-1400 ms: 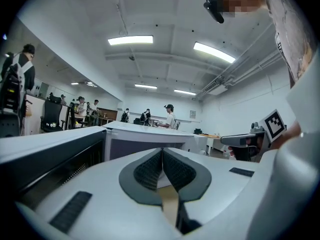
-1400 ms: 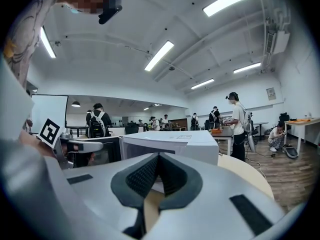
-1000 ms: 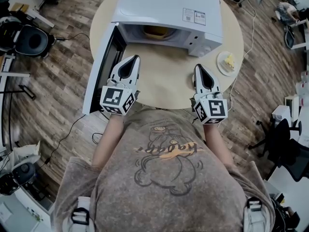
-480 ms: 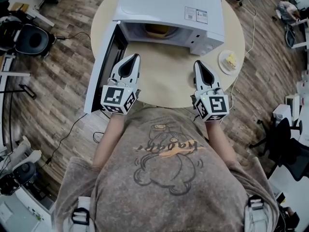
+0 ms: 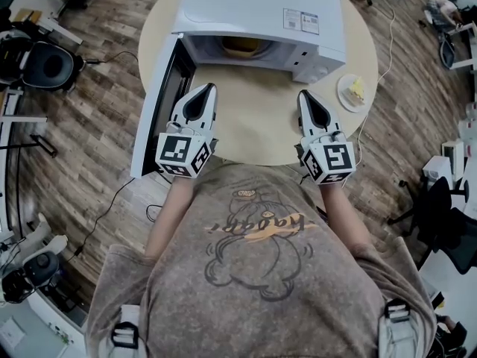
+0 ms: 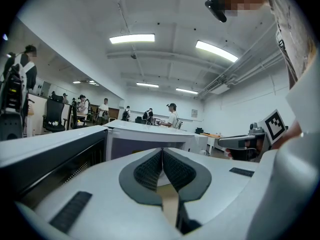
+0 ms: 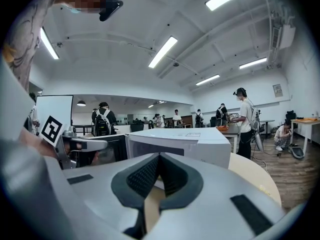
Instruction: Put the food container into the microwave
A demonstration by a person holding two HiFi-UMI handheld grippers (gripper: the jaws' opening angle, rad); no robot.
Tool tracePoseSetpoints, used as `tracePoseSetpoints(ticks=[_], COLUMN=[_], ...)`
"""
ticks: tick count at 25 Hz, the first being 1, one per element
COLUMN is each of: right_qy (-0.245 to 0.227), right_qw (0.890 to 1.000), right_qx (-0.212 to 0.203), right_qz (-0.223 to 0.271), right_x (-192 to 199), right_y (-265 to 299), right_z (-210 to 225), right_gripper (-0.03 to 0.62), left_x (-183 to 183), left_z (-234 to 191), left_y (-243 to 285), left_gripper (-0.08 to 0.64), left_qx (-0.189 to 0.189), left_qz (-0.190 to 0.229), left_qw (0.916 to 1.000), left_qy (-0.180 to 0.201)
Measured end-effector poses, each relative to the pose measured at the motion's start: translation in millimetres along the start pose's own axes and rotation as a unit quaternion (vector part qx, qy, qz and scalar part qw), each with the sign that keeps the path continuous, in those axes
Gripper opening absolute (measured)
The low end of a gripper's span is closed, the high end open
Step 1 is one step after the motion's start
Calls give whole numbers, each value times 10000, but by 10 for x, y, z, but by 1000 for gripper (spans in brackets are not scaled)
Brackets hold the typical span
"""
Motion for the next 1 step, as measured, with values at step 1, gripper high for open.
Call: tracePoseSetpoints(ticks=[1], right_qy=[-19], right_qw=[10000], right_qx=[-32], right_qz=[-8], right_x=[-7], right_y=[10], right_z=[5], right_gripper=[-12], left_x=[-6], left_z=[-3], left_y=[-1], left_gripper=[32], left_qx=[-12], left_qz=[13], left_qw=[10000], left_qy=[-10])
Point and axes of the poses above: the fingertips, and each gripper's own axes: y forward along the fingers, z to its right, x out of its underside, the point moved 10 cm from there along -y, backward along the fingers, and after that the axes turned 5 degrees about -z, right-handed, at the moved point
